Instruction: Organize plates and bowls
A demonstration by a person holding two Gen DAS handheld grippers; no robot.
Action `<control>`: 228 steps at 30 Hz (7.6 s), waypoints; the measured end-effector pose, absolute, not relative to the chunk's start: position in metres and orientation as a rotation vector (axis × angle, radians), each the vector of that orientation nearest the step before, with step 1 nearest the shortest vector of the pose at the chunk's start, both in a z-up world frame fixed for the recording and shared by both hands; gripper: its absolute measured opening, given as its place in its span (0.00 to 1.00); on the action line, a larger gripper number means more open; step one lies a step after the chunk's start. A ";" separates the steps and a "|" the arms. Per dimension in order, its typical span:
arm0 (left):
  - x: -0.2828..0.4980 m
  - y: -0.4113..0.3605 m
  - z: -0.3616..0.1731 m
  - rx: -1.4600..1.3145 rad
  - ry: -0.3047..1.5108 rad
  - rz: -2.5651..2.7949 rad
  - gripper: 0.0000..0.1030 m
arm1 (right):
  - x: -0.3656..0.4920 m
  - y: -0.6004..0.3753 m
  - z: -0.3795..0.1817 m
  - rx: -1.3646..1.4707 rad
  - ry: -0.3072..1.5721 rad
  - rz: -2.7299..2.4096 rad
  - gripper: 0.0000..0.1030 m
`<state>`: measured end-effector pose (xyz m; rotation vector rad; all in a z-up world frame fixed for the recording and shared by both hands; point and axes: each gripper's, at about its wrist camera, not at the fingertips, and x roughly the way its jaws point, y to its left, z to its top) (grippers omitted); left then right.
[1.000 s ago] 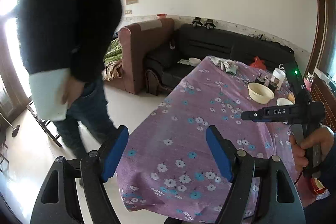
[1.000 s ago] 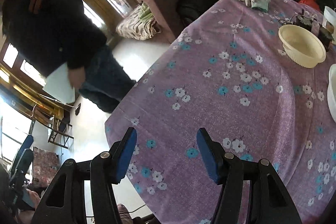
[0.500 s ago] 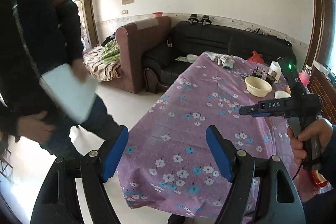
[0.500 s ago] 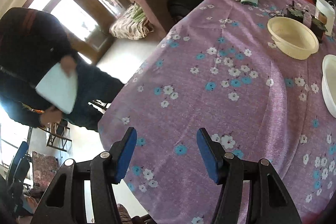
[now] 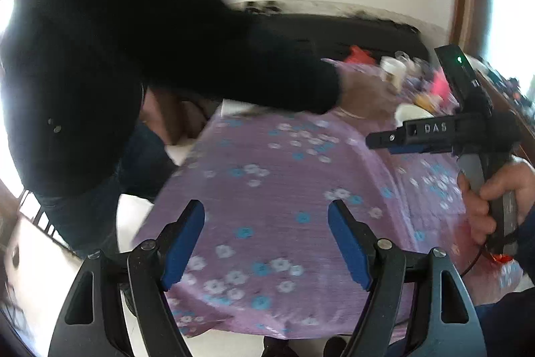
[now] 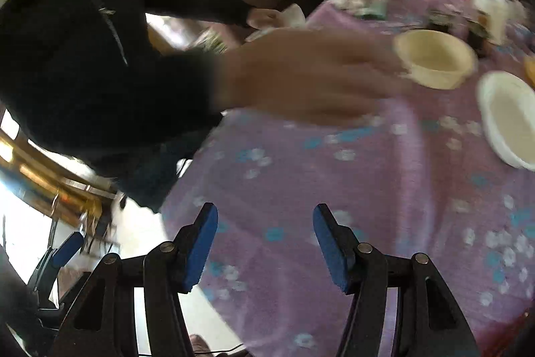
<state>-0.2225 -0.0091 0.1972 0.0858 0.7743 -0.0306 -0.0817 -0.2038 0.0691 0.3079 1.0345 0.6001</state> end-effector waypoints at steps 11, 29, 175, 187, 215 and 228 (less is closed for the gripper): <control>-0.184 -0.109 0.175 0.236 0.848 -0.304 0.74 | -0.073 -0.387 0.044 0.551 1.002 0.132 0.62; -0.154 -0.171 0.149 0.361 0.854 -0.642 0.74 | -0.141 -0.415 0.054 0.638 0.937 0.054 0.62; -0.094 0.002 0.097 0.278 0.905 -0.310 0.22 | -0.102 -0.175 0.017 0.355 1.175 0.340 0.11; -0.098 -0.060 0.118 0.295 0.865 -0.352 0.22 | -0.117 -0.236 0.034 0.400 1.145 0.298 0.11; -0.145 -0.279 0.141 0.472 0.798 -0.784 0.22 | -0.246 -0.430 0.069 0.667 0.952 -0.036 0.11; -0.190 -0.378 0.115 0.568 0.845 -0.983 0.23 | -0.329 -0.516 0.056 0.814 0.922 -0.263 0.11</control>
